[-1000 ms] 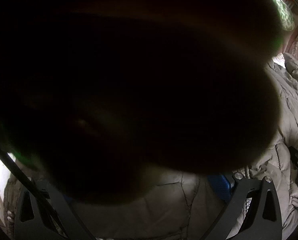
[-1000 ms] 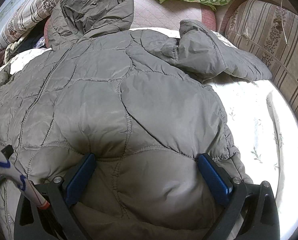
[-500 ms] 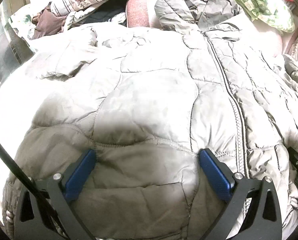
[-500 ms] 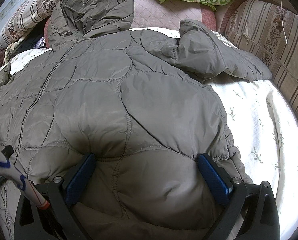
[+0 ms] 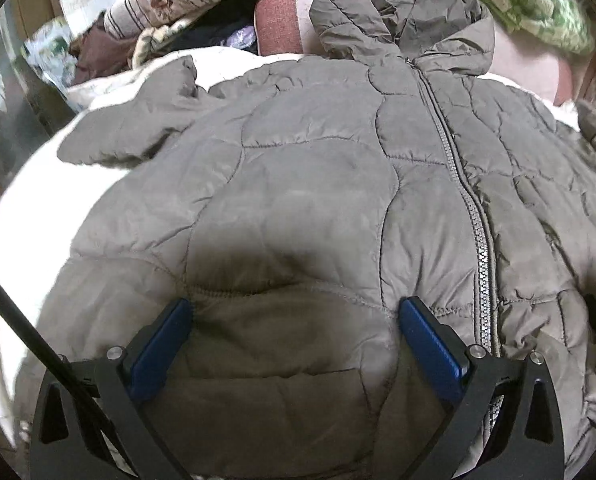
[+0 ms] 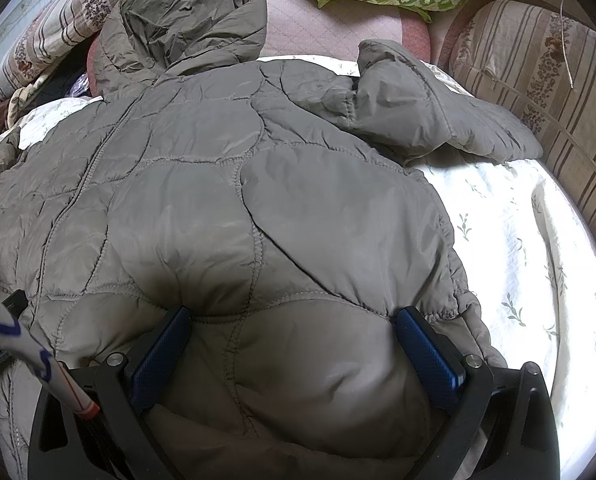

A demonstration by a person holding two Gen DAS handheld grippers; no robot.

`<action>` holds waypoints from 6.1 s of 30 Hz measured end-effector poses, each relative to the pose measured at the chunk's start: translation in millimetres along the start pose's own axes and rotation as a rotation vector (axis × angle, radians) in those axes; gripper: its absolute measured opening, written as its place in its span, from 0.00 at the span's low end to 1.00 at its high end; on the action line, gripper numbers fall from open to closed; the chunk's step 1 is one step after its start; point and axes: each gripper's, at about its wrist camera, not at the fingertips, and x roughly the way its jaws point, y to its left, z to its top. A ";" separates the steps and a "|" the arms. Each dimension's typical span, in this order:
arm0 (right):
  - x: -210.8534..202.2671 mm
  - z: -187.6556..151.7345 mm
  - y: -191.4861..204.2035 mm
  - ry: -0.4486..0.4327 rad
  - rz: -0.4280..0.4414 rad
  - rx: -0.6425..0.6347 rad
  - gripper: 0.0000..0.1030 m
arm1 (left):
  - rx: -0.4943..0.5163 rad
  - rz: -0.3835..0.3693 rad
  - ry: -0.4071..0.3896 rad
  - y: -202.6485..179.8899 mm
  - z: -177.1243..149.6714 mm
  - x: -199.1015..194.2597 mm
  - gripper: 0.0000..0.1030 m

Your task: Fold large clothes

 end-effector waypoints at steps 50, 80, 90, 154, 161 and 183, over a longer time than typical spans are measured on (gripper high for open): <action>-155.5 22.7 110.9 -0.151 0.181 -0.057 0.88 | -0.273 0.058 -0.127 300.0 48.2 -24.9 1.00; -63.3 17.0 88.6 0.038 0.105 -0.006 0.73 | -0.750 -0.295 0.034 454.1 163.0 170.3 0.13; -95.6 9.4 67.3 -0.024 0.177 0.027 0.66 | -0.450 -0.459 -0.175 346.4 202.3 -3.0 0.10; -114.4 71.6 9.3 -0.161 -0.078 -0.151 0.61 | 0.023 -0.256 -0.149 41.5 -60.5 -210.5 0.61; -144.8 48.7 -18.6 -0.191 -0.103 -0.135 0.65 | 0.066 -0.257 -0.175 24.0 -66.4 -231.3 0.61; -121.0 52.2 -96.8 -0.166 -0.163 -0.049 0.65 | 0.159 -0.230 -0.125 -35.6 -53.6 -217.3 0.62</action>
